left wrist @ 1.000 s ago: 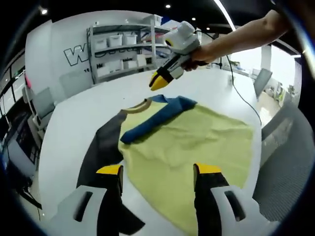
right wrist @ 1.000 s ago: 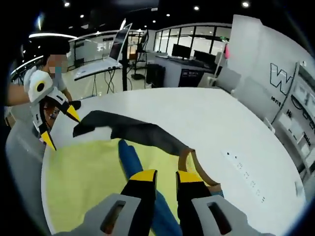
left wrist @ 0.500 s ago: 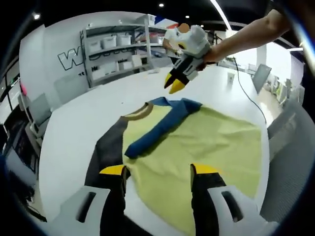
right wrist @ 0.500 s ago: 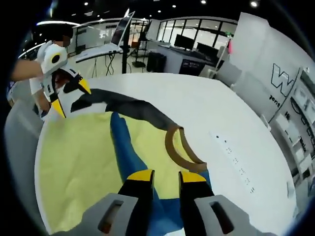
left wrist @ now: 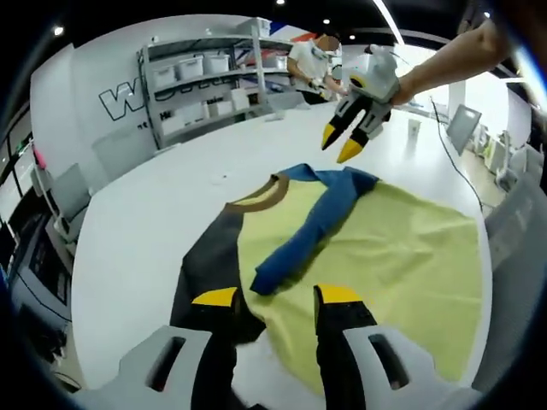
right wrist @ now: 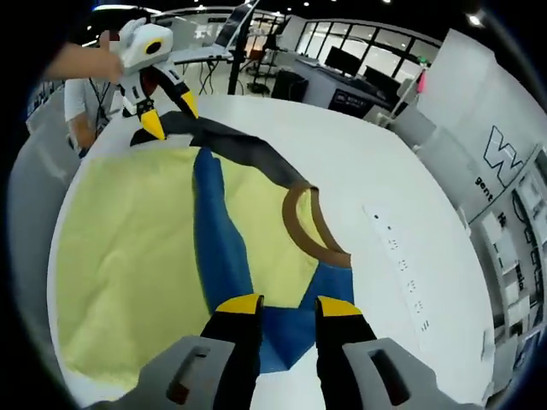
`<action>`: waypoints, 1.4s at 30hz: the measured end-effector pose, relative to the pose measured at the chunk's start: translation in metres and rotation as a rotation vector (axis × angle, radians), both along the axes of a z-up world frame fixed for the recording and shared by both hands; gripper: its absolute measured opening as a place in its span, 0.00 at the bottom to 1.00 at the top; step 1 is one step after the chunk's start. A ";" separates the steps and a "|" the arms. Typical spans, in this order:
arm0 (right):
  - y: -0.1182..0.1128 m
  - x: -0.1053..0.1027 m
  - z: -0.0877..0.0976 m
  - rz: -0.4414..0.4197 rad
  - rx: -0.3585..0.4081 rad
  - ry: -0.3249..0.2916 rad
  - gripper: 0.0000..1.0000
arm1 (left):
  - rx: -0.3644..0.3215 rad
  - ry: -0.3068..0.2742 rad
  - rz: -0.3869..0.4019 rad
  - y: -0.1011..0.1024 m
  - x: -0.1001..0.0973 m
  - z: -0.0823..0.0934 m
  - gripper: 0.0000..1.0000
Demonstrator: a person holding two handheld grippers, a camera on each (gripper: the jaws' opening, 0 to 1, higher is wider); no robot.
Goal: Fold the garment on the visible template until the final outline fits inside the template.
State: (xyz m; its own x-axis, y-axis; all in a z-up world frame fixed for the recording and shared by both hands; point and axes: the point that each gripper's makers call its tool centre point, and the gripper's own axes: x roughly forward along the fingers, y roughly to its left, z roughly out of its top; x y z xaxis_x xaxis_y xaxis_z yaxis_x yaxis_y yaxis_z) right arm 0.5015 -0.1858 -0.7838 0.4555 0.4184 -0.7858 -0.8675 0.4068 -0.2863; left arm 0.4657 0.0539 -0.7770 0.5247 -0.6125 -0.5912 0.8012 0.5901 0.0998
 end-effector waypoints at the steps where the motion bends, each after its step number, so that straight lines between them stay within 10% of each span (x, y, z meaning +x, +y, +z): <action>1: -0.001 -0.001 -0.001 0.014 -0.010 0.000 0.19 | 0.007 0.007 -0.001 0.000 0.004 -0.002 0.35; 31: -0.009 0.009 -0.057 0.243 -0.169 0.130 0.25 | 0.108 0.128 -0.129 -0.020 0.014 -0.038 0.10; 42: -0.007 -0.002 -0.063 0.189 -0.121 0.158 0.00 | 0.161 0.134 -0.142 -0.017 0.010 -0.049 0.05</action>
State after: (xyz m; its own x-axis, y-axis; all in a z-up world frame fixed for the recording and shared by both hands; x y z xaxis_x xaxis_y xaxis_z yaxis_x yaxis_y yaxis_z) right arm 0.4990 -0.1927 -0.8463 0.2466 0.3827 -0.8903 -0.9624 0.2047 -0.1785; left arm 0.4759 0.0373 -0.8261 0.3502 -0.5667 -0.7458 0.8874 0.4556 0.0704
